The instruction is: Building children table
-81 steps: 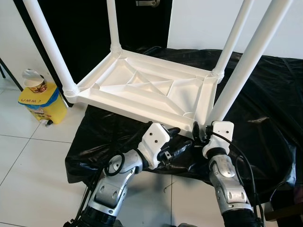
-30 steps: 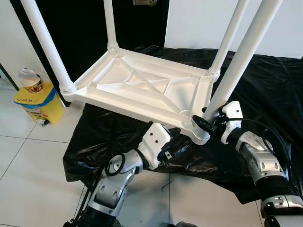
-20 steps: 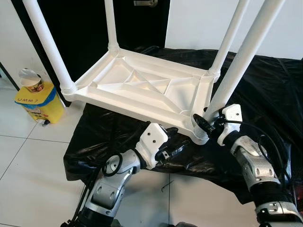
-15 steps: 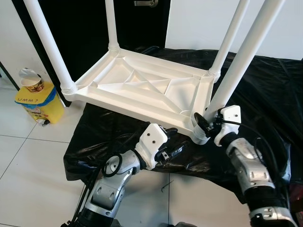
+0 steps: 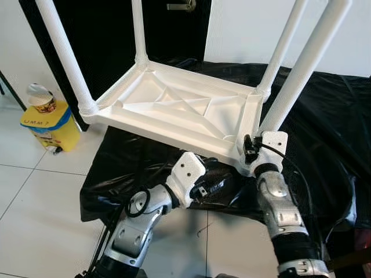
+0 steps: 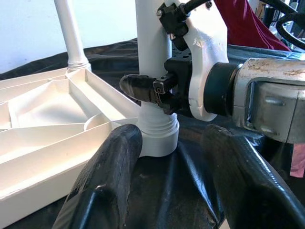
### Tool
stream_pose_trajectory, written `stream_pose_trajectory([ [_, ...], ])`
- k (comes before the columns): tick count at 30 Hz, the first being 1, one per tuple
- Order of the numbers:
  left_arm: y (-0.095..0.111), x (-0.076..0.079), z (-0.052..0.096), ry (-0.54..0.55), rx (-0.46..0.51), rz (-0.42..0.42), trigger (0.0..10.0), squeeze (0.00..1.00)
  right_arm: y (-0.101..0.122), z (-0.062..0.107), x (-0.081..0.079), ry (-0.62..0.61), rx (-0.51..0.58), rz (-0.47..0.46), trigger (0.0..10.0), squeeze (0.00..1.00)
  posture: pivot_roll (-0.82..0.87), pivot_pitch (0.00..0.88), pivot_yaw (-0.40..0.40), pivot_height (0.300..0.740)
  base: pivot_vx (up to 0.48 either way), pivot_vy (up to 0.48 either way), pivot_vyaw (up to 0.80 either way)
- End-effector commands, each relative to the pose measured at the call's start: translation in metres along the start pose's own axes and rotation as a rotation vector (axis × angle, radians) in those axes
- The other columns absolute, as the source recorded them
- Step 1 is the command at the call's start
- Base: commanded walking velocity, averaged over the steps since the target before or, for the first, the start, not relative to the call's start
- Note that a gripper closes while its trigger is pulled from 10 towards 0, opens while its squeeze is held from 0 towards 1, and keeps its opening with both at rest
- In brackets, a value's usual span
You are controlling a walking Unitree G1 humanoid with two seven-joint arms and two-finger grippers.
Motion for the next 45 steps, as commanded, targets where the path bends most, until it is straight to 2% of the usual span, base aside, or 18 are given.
stream_pose_trajectory([
  [1, -0.001, -0.003, -0.001, 0.056, -0.021, -0.004, 10.0, 0.0, -0.015, 0.002, 0.013, -0.065, -0.056, 0.089, 10.0, 0.0, 0.07, 0.0, -0.09, 0.74, 0.0, 0.0, 0.0],
  [7, -0.001, -0.004, 0.0, 0.059, -0.024, -0.007, 10.0, 0.0, -0.017, 0.003, 0.012, -0.087, -0.05, 0.082, 10.0, 0.0, 0.08, 0.0, -0.092, 0.74, 0.0, 0.0, 0.0],
  [8, -0.002, -0.005, 0.0, 0.06, -0.025, -0.007, 10.0, 0.0, -0.017, 0.004, 0.011, -0.081, -0.055, 0.069, 10.0, 1.0, 0.08, 0.0, -0.093, 0.74, 0.0, 0.0, 0.0],
  [14, -0.002, -0.003, 0.001, 0.061, -0.026, -0.003, 10.0, 0.0, -0.012, 0.002, 0.013, -0.066, -0.038, 0.052, 10.0, 1.0, 0.08, 0.0, -0.093, 0.74, 0.0, 0.0, 0.0],
  [18, -0.002, -0.001, 0.001, 0.057, -0.027, 0.001, 10.0, 0.0, -0.002, -0.001, 0.017, -0.004, 0.004, 0.057, 10.0, 1.0, 0.07, 0.0, -0.091, 0.74, 0.0, 0.0, 0.0],
  [21, -0.002, -0.001, 0.001, 0.058, -0.028, 0.003, 10.0, 0.0, 0.001, -0.002, 0.019, 0.113, -0.017, 0.023, 10.0, 1.0, 0.07, 0.0, -0.089, 0.74, 0.0, 0.0, 0.0],
  [22, -0.002, -0.001, 0.001, 0.058, -0.028, 0.003, 10.0, 0.0, 0.001, -0.002, 0.019, 0.113, -0.017, 0.023, 10.0, 1.0, 0.07, 0.0, -0.089, 0.74, 0.0, 0.0, 0.0],
  [23, -0.002, -0.001, 0.001, 0.058, -0.028, 0.005, 10.0, 0.0, 0.0, -0.002, 0.019, 0.183, -0.043, -0.002, 10.0, 0.74, 0.07, 0.0, -0.088, 0.74, 0.0, 0.0, 0.0],
  [24, -0.002, -0.001, 0.001, 0.057, -0.029, 0.005, 10.0, 0.0, -0.001, -0.002, 0.018, 0.251, -0.069, -0.016, 10.0, 0.13, 0.07, 0.0, -0.088, 0.74, 0.0, 0.0, 0.0],
  [25, -0.002, -0.001, 0.001, 0.057, -0.029, 0.006, 10.0, 0.0, -0.002, -0.002, 0.017, 0.289, -0.085, -0.022, 10.0, 0.13, 0.07, 0.0, -0.088, 0.74, 0.0, 0.0, 0.0],
  [26, -0.002, -0.001, 0.001, 0.056, -0.028, 0.006, 10.0, 0.0, -0.002, -0.002, 0.016, 0.353, -0.1, -0.033, 10.0, 0.0, 0.07, 0.0, -0.088, 0.74, 0.0, 0.0, 0.0],
  [29, -0.002, -0.001, 0.0, 0.056, -0.028, 0.006, 10.0, 0.0, -0.002, -0.002, 0.015, 0.393, -0.107, -0.038, 10.0, 0.0, 0.07, 0.0, -0.088, 0.74, 0.0, 0.0, 0.0],
  [31, -0.002, -0.001, 0.001, 0.056, -0.03, 0.008, 10.0, 0.0, -0.003, -0.001, 0.014, 0.491, -0.135, -0.007, 10.0, 0.0, 0.08, 0.0, -0.084, 0.74, 0.0, 0.0, 0.0],
  [32, -0.002, -0.001, 0.001, 0.056, -0.03, 0.008, 10.0, 0.0, -0.003, -0.001, 0.014, 0.491, -0.135, -0.007, 10.0, 0.0, 0.08, 0.0, -0.084, 0.74, 0.0, 0.0, 0.0],
  [33, -0.003, 0.0, 0.002, 0.055, -0.033, 0.008, 10.0, 0.0, -0.005, 0.001, 0.012, 0.563, -0.161, 0.024, 10.0, 0.0, 0.08, 0.0, -0.082, 0.74, 0.0, 0.0, 0.0],
  [34, -0.003, 0.0, 0.002, 0.055, -0.033, 0.008, 10.0, 0.0, -0.005, 0.001, 0.012, 0.563, -0.161, 0.024, 10.0, 0.0, 0.08, 0.0, -0.082, 0.74, 0.0, 0.0, 0.0],
  [35, -0.003, 0.0, 0.003, 0.055, -0.036, 0.008, 10.0, 0.0, -0.008, 0.002, 0.013, 0.637, -0.189, 0.075, 10.0, 0.0, 0.09, 0.0, -0.08, 0.74, 0.0, 0.0, 0.0],
  [45, -0.004, -0.001, 0.005, 0.057, -0.041, 0.008, 10.0, 0.0, -0.011, -0.004, 0.022, 0.694, -0.221, 0.148, 10.0, 0.0, 0.1, 0.0, -0.072, 0.74, 0.0, 0.0, 0.0],
])
Point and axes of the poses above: a point about 5 cm out from each wrist's last joint towards the gripper, its own z axis pointing back from the gripper into the wrist, its own y axis along the axis of the wrist's last joint, x = y × z, the point moved 3 cm from there along -z, pointing out of the wrist towards the gripper, and after that the axes turned 15 degrees about -z, right-handed, at the moved point
